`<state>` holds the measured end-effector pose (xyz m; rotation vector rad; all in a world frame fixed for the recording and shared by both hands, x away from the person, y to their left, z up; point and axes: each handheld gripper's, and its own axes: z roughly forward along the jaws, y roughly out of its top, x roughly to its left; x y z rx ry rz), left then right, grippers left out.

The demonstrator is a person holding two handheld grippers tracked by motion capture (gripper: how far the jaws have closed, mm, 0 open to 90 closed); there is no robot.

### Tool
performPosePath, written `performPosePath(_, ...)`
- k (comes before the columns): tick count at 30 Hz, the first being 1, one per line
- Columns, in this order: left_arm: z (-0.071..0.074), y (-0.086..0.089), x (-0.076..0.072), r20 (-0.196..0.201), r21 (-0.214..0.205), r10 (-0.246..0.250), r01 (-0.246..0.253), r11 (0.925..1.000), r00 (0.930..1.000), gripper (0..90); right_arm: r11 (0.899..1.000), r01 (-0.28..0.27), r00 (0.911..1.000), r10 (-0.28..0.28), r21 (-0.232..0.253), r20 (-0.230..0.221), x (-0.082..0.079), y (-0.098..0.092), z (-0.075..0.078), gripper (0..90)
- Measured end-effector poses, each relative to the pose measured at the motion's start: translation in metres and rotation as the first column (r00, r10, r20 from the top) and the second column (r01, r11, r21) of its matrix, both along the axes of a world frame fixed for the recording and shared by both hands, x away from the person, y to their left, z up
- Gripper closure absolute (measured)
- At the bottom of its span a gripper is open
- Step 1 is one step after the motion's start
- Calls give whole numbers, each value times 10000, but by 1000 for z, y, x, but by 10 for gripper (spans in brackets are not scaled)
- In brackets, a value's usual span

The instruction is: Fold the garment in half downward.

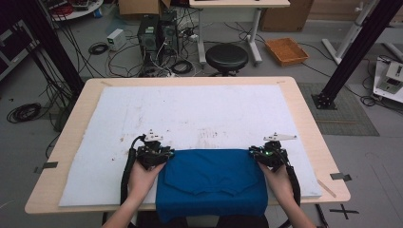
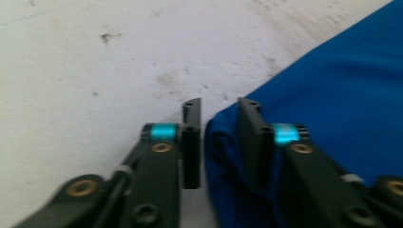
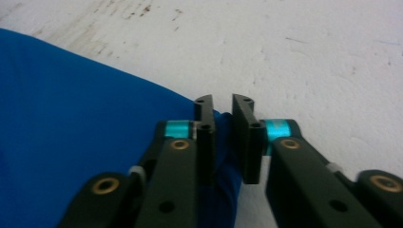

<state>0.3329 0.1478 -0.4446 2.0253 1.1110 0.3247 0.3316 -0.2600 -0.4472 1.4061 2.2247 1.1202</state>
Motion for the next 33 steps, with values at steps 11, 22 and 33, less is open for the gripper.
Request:
performPosePath(11, 12, 5, 21, 483, 205, -365, 356, 9992, 9982, 847, 9996, -149, 9983, 135, 234, 575, 12, -3, 11, 858)
performPosePath(22, 27, 7, 92, 689, 222, -38, 22, 9998, 9976, 847, 9997, 232, 9964, -241, 121, 808, 79, 2, 28, 858)
performPosePath(33, 22, 2, 114, 711, 661, 198, -245, 9975, 9973, 733, 9976, 572, 9964, -546, -392, 643, 106, 6, 18, 816)
